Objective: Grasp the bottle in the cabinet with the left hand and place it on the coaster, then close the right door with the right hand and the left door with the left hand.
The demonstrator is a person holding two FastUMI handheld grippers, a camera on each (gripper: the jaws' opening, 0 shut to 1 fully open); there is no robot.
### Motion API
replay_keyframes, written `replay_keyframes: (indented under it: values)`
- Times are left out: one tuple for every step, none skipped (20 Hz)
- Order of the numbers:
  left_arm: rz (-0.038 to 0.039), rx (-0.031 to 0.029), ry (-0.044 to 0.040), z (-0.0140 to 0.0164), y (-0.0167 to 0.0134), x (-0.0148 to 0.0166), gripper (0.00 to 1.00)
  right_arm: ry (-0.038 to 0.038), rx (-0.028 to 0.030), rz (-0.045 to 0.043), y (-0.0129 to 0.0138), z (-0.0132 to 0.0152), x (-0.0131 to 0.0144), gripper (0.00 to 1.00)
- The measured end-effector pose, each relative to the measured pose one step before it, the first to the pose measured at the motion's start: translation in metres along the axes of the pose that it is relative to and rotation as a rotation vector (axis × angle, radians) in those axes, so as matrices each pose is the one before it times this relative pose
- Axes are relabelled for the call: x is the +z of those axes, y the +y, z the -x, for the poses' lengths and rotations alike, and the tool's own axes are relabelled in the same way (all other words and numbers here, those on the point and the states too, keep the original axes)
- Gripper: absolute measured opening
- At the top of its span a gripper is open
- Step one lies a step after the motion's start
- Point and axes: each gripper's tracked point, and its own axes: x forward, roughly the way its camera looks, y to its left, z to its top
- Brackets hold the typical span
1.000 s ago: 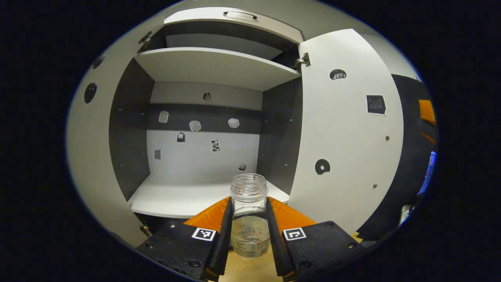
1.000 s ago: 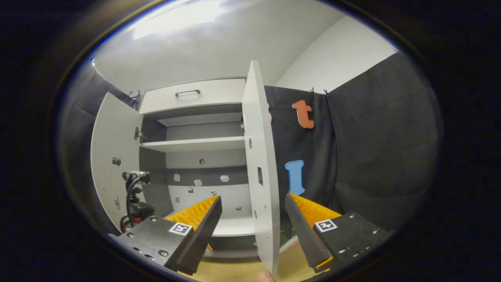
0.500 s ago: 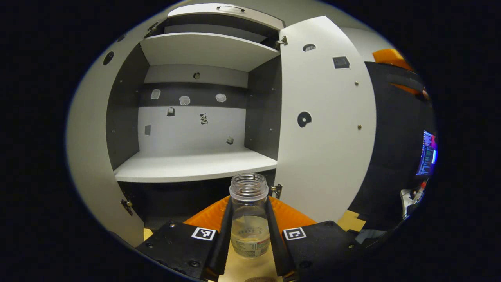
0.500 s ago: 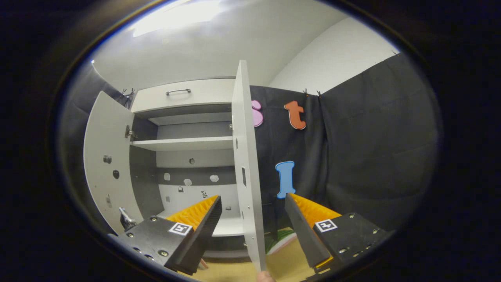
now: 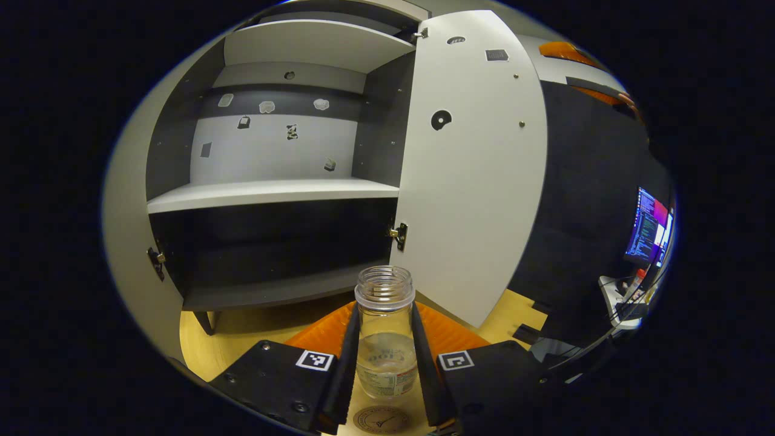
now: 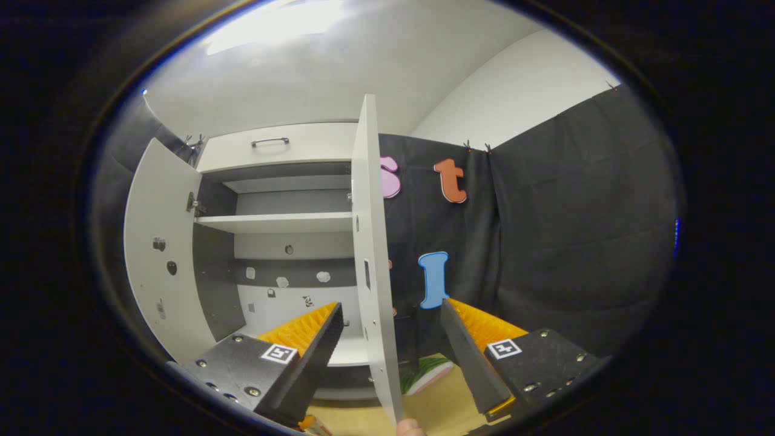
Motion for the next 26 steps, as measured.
replay_keyframes:
  values:
    - [0.00056, -0.00557, 0.0127, 0.0007, -0.00195, -0.01008, 0.49, -0.00041, -0.00357, 0.00196, -0.00091, -0.00035, -0.00048, 0.98]
    - [-0.00063, -0.00629, 0.0127, 0.00083, -0.00144, -0.00793, 0.49, -0.00085, -0.00364, -0.00004, -0.00108, -0.00042, 0.00099, 0.98]
    - [-0.00202, -0.0036, 0.01348, 0.00069, -0.00137, -0.00877, 0.49, 0.00109, -0.00309, -0.00054, -0.00134, -0.00003, -0.00054, 0.98]
    - [-0.00206, -0.00526, 0.01748, 0.00021, -0.00144, -0.00846, 0.49, 0.00124, -0.0032, -0.00002, -0.00112, 0.00036, 0.00026, 0.98]
    - [-0.00392, -0.00247, 0.01195, 0.00139, -0.0013, -0.00697, 0.49, -0.00086, -0.00272, 0.00158, -0.00115, 0.00001, -0.00059, 0.98]
    - [-0.004, -0.00367, 0.00529, 0.0001, -0.00184, -0.00434, 0.49, -0.00115, -0.00356, 0.00233, -0.00116, 0.00004, 0.00056, 0.98]
    - [-0.00595, -0.00405, 0.00467, 0.00134, -0.0017, -0.00522, 0.49, -0.00097, -0.00207, 0.0015, -0.00003, -0.0006, 0.00003, 0.98]
    - [-0.00396, -0.00492, 0.00545, -0.00015, -0.00165, -0.00357, 0.49, 0.00055, -0.00151, 0.00001, -0.00054, 0.00038, 0.00001, 0.94]
    - [-0.00311, -0.00373, 0.0087, -0.00028, -0.00133, -0.00582, 0.49, 0.00102, -0.00109, -0.00102, -0.00074, -0.00016, -0.00118, 0.94]
    - [-0.00124, -0.001, 0.01786, -0.00026, -0.00076, -0.00713, 0.49, 0.00191, -0.00071, -0.00014, -0.00022, -0.00036, -0.00042, 0.94]
    - [-0.00069, 0.00081, 0.01781, 0.00141, -0.00032, -0.00732, 0.49, 0.00193, -0.00149, 0.00107, -0.00076, 0.00007, -0.00108, 0.94]
    - [-0.00272, 0.00223, 0.00833, 0.00061, -0.0002, -0.00486, 0.49, 0.00043, -0.00148, 0.00194, 0.0, -0.00037, -0.00008, 0.94]
    - [-0.00047, 0.0027, 0.01169, 0.00103, 0.00066, -0.00534, 0.49, 0.00064, -0.00179, 0.0023, -0.0008, 0.0001, -0.00074, 0.98]
    - [0.00407, 0.00084, 0.00978, 0.00125, 0.00013, -0.00548, 0.49, 0.00128, -0.00109, 0.00178, -0.00023, -0.0002, -0.00056, 0.94]
    - [0.00515, -0.0006, 0.00647, 0.00153, -0.00008, -0.00494, 0.49, 0.00136, -0.00153, 0.00076, -0.00104, -0.00004, -0.00037, 0.94]
    - [0.00446, 0.00147, 0.00645, 0.00112, 0.00051, -0.00336, 0.51, -0.00042, -0.00196, -0.00061, -0.00047, -0.00083, -0.00007, 0.98]
    - [0.00458, 0.0012, 0.01103, 0.0016, 0.00085, -0.0054, 0.49, 0.00042, -0.00173, -0.00124, -0.00041, -0.00026, 0.00009, 0.98]
    - [0.00136, 0.00223, 0.00362, 0.00134, 0.00053, -0.00156, 0.49, 0.00118, -0.00034, -0.00156, 0.00036, -0.00047, -0.00043, 0.98]
    - [-0.00019, 0.00186, 0.00217, 0.00115, 0.00077, -0.00234, 0.49, 0.00001, -0.00035, -0.00236, -0.00022, -0.00066, -0.00023, 0.98]
    - [0.00069, 0.00246, -0.00348, 0.00053, 0.00074, -0.00018, 0.49, -0.00013, -0.00114, -0.00151, 0.00036, -0.00083, -0.00008, 0.93]
    - [0.00342, 0.00167, -0.0077, -0.00005, 0.00138, -0.00066, 0.49, 0.00209, -0.00108, -0.00047, -0.00018, -0.00063, -0.001, 0.93]
    - [0.00527, 0.0023, -0.00952, -0.00079, 0.00035, -0.00028, 0.49, 0.00196, -0.00265, -0.00054, -0.00055, -0.00018, 0.00009, 0.94]
    - [-0.00248, 0.006, -0.0138, 0.00013, 0.00077, 0.00014, 0.49, 0.00004, -0.00062, -0.00058, 0.001, -0.00019, -0.00068, 0.94]
    - [-0.00517, 0.00627, -0.00944, 0.00053, 0.00103, -0.00061, 0.49, 0.00004, -0.00194, -0.00074, 0.00048, 0.00022, -0.00047, 0.93]
    - [-0.00124, -0.00111, 0.00656, -0.00197, -0.00107, -0.00474, 0.49, 0.00097, -0.00119, 0.00011, -0.0002, 0.00017, -0.00068, 0.93]
    - [-0.00116, 0.00089, 0.02002, 0.00011, -0.00075, -0.00649, 0.49, 0.00373, 0.00027, 0.00156, -0.00024, 0.00036, -0.0016, 0.93]
